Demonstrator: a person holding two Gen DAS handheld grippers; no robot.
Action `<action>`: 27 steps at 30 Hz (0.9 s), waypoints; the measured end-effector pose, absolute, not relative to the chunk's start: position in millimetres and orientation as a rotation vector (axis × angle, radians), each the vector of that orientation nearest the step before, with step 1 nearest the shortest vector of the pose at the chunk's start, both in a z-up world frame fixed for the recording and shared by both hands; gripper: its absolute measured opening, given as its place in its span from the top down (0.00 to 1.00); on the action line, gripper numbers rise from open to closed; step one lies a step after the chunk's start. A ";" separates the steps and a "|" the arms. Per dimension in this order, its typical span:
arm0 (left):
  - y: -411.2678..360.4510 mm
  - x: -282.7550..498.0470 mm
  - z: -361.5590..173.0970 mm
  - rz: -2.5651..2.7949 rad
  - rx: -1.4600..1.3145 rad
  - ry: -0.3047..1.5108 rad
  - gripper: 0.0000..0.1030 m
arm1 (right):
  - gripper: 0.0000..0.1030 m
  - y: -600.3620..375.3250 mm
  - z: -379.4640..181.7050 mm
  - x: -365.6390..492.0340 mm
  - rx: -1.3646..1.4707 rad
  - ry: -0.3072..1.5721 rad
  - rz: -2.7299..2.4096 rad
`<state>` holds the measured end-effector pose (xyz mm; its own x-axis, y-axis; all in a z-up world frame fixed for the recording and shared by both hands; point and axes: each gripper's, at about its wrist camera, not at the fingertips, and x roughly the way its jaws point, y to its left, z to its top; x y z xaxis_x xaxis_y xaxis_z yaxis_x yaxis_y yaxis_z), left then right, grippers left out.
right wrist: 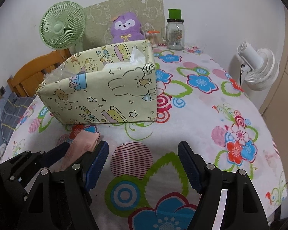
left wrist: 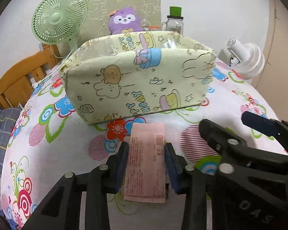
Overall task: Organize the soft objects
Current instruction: 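Lift the pink tissue pack off the table with the left tool, then carry the pink tissue pack over the fabric box with the left tool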
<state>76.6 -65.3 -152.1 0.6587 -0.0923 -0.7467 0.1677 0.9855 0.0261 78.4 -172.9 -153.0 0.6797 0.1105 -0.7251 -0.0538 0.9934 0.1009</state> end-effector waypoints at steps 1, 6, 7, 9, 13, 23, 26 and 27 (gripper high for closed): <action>-65.2 74.7 -149.4 -0.150 0.094 0.833 0.62 | 0.24 -172.5 -151.1 77.2 0.073 0.816 0.094; -59.4 66.9 -132.3 -0.149 0.083 0.801 0.62 | 0.24 -169.8 -137.2 65.3 0.092 0.790 0.122; -57.5 65.4 -128.1 -0.149 0.076 0.795 0.62 | 0.24 -169.0 -135.5 64.3 0.094 0.790 0.128; -54.2 61.6 -119.8 -0.148 0.069 0.779 0.62 | 0.24 -167.3 -127.6 61.7 0.102 0.778 0.148; -47.8 53.4 -102.3 -0.139 0.062 0.743 0.62 | 0.24 -162.9 -108.5 55.3 0.089 0.729 0.172; -43.1 37.1 -70.6 -0.143 0.059 0.691 0.62 | 0.24 -153.7 -74.2 40.7 0.036 0.666 0.168; -44.1 32.1 -61.5 -0.141 0.062 0.673 0.62 | 0.24 -155.7 -65.7 36.7 0.036 0.652 0.165; -45.4 30.1 -57.7 -0.143 0.065 0.666 0.62 | 0.24 -156.6 -62.3 35.1 0.035 0.647 0.162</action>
